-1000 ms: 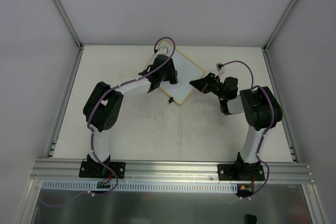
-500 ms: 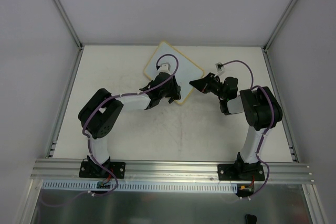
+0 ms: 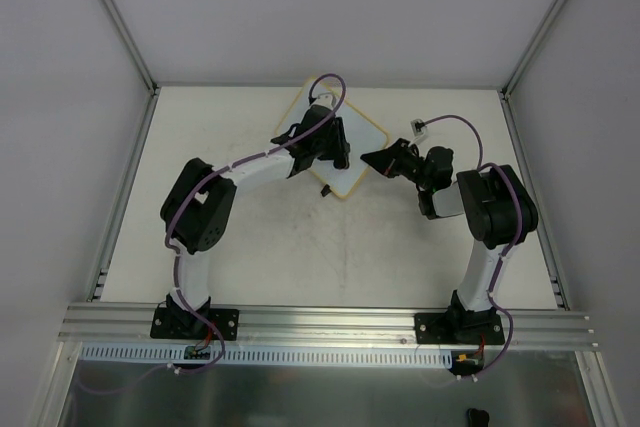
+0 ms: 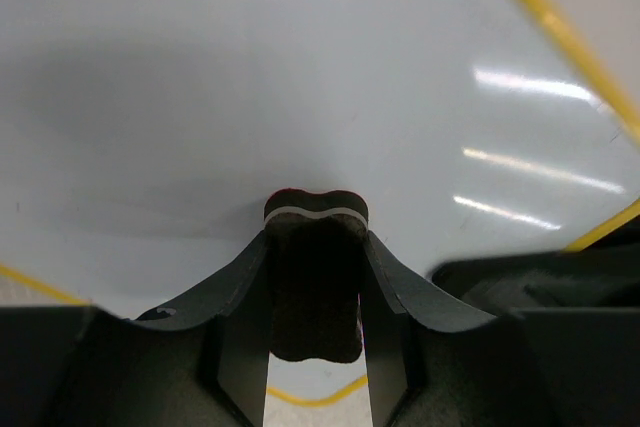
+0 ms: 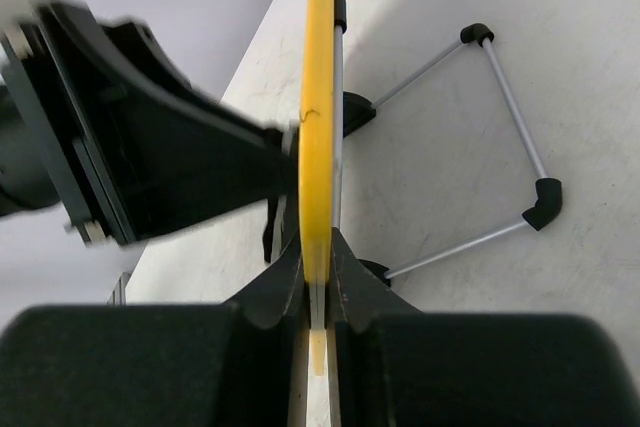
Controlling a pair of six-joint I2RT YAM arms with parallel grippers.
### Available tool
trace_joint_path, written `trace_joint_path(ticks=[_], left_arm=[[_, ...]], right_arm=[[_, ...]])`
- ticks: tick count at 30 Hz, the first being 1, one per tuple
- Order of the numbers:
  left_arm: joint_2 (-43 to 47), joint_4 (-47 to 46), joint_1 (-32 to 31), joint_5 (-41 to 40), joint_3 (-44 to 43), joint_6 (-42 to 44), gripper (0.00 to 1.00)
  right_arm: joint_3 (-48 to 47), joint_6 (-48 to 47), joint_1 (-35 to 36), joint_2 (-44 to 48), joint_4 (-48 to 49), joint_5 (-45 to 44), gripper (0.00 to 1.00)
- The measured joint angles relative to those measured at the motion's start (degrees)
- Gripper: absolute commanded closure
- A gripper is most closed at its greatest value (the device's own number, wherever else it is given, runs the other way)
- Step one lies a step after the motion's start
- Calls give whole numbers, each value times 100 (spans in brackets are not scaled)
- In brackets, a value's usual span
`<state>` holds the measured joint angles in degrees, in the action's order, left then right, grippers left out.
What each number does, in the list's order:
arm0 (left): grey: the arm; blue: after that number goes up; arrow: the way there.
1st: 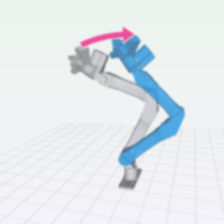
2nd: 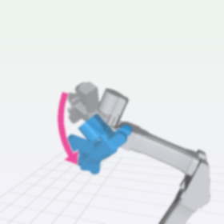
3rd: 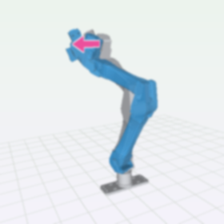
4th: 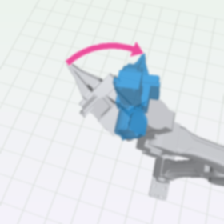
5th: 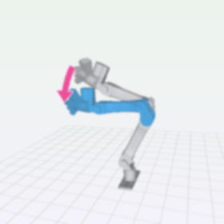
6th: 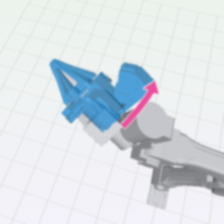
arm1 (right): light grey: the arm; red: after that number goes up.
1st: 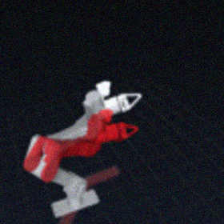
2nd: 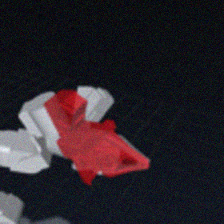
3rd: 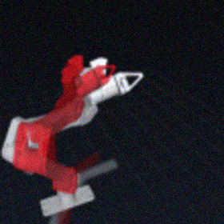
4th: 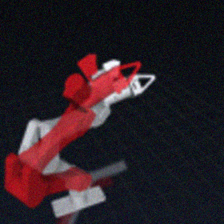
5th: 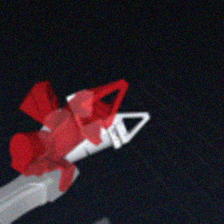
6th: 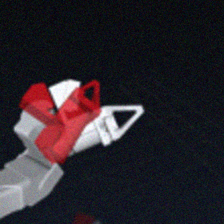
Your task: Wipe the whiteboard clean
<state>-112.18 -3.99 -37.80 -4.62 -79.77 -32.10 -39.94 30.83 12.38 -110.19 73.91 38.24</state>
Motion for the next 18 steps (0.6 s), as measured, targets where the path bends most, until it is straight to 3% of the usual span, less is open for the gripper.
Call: trace_joint_path(ticks=[7, 14, 18], left_arm=[[-203, -76, 151, 13, -763, 181, 100], [-273, -201, 181, 37, -586, 168, 100], [-164, -748, 111, -50, -144, 170, 100]], right_arm=[[0, -2, 37, 9, 33, 85, 100], [0, 7, 35, 9, -2, 76, 100], [0, 31, 31, 9, -26, 59, 100]])
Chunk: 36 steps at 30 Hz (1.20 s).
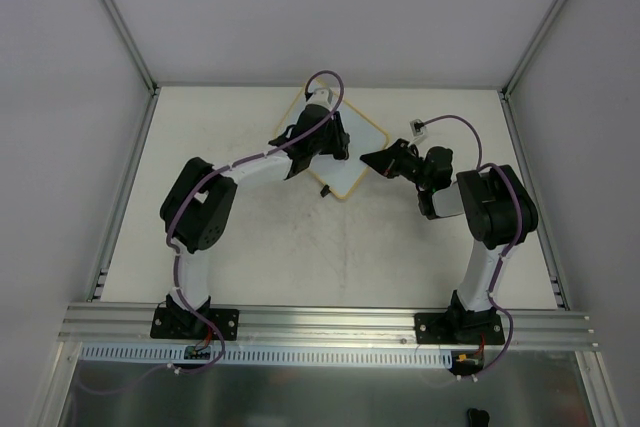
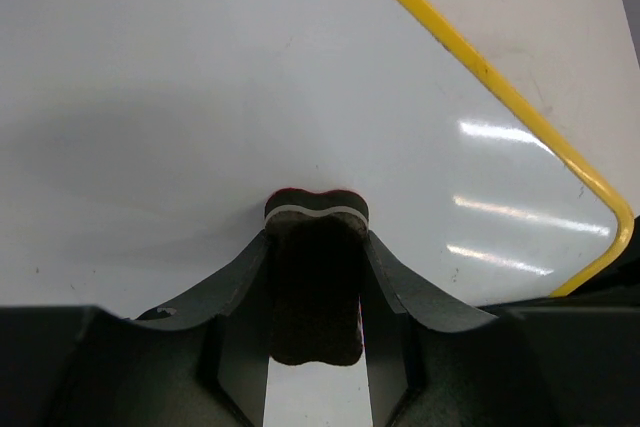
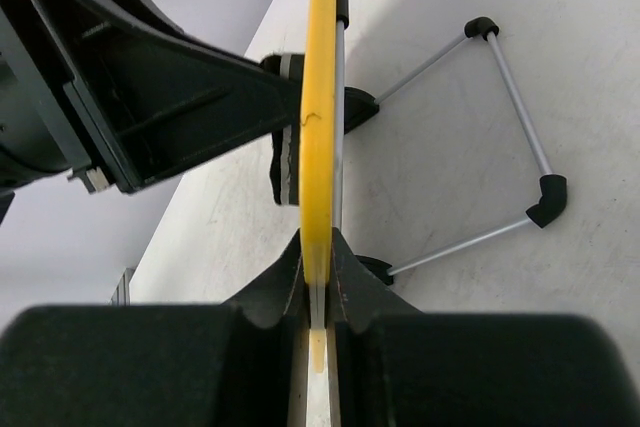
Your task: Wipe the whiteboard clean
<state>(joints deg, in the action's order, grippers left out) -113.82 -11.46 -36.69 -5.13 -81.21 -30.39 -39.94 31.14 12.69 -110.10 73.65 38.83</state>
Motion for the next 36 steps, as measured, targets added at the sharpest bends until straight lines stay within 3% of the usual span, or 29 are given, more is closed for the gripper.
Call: trace_joint_path(ticks=[14, 23, 29, 36], left_arm=[[522, -1034, -601, -608, 1633, -273, 100], [490, -649, -570, -570, 1373, -302, 100], [455, -144, -127, 2, 1038, -291, 100], [494, 149, 992, 52, 1014, -140, 100]], right_arm=[[0, -42, -2, 0, -13, 4, 100], [0, -46, -9, 0, -15, -11, 100], [0, -31, -2, 2, 2, -15, 100], [0, -35, 11, 7, 24, 44, 100]])
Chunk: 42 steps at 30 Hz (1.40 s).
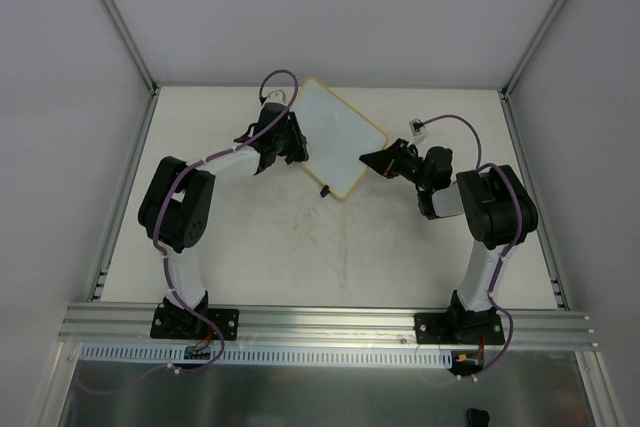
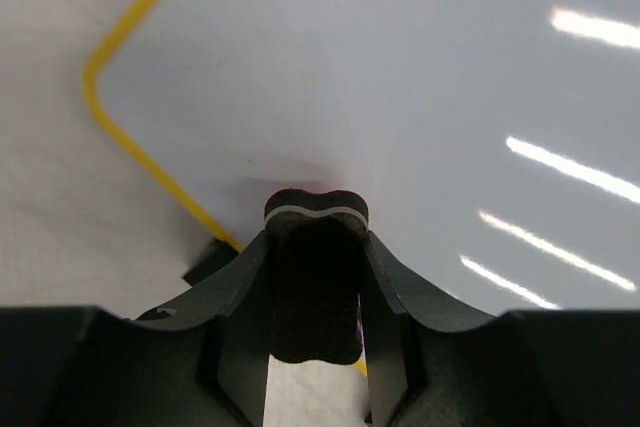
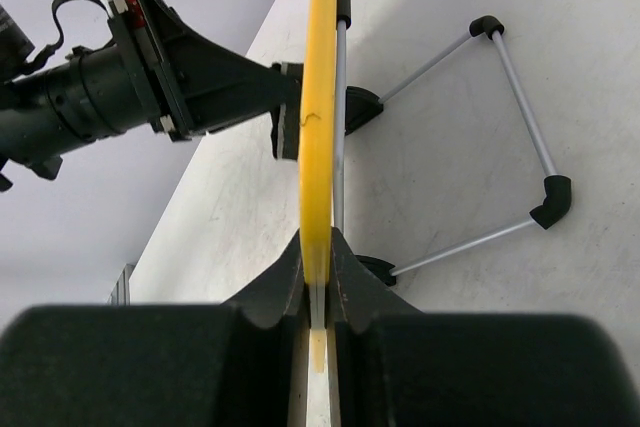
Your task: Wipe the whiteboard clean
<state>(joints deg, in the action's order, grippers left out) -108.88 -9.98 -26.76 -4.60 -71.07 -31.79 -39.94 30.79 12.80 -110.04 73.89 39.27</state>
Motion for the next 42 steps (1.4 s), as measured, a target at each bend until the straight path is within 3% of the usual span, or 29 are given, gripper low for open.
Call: trace_joint_path(ticks=[4, 12, 28, 42], left_arm=[[103, 15, 286, 7, 7, 74, 100], [116, -87, 282, 111, 9, 94, 100], [-221, -1178, 262, 155, 501, -560, 100], [-114, -1871, -726, -1049, 973, -997, 100]], right_arm=[[0, 0, 0, 2, 0, 2, 100], [0, 2, 0, 2, -2, 7, 100], [0, -2, 0, 4, 0, 20, 100], [0, -11, -28, 4, -22, -4, 100]])
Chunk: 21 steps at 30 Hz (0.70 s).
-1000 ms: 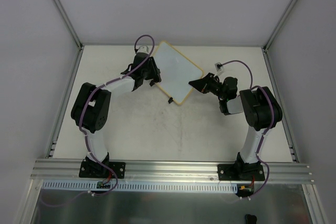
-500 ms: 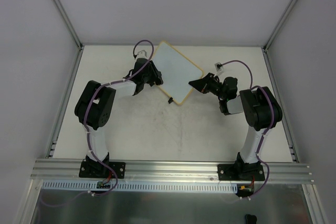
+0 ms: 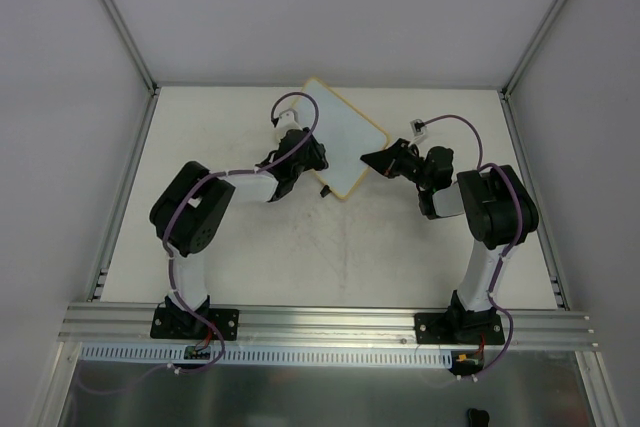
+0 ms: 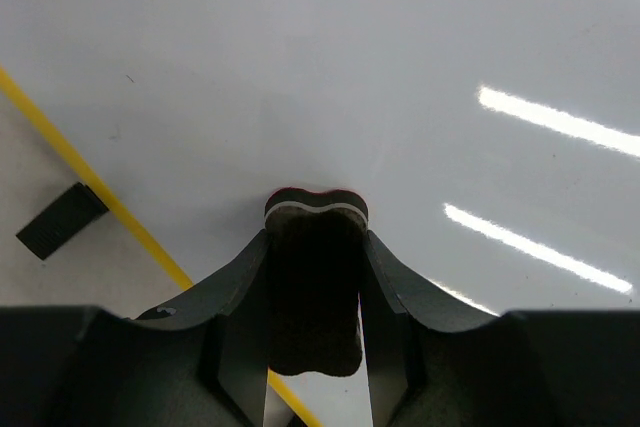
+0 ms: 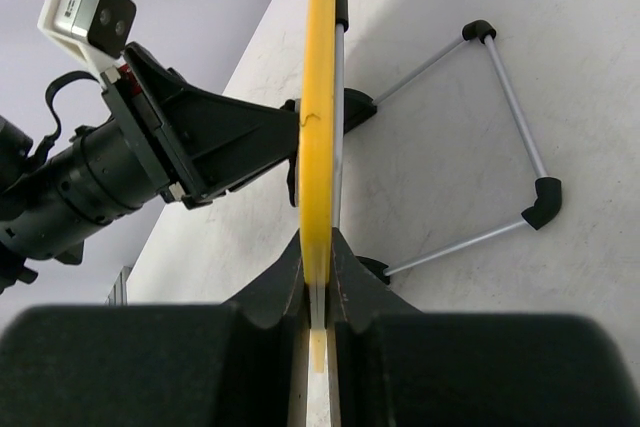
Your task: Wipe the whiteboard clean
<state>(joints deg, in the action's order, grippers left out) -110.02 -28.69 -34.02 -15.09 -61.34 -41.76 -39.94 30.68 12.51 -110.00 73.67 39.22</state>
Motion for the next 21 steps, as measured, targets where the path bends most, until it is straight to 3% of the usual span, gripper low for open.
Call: trace_joint_path(ticks=[21], left_arm=[[98, -881, -695, -549, 643, -723, 100]], right_arm=[[0, -24, -7, 0, 4, 0, 100]])
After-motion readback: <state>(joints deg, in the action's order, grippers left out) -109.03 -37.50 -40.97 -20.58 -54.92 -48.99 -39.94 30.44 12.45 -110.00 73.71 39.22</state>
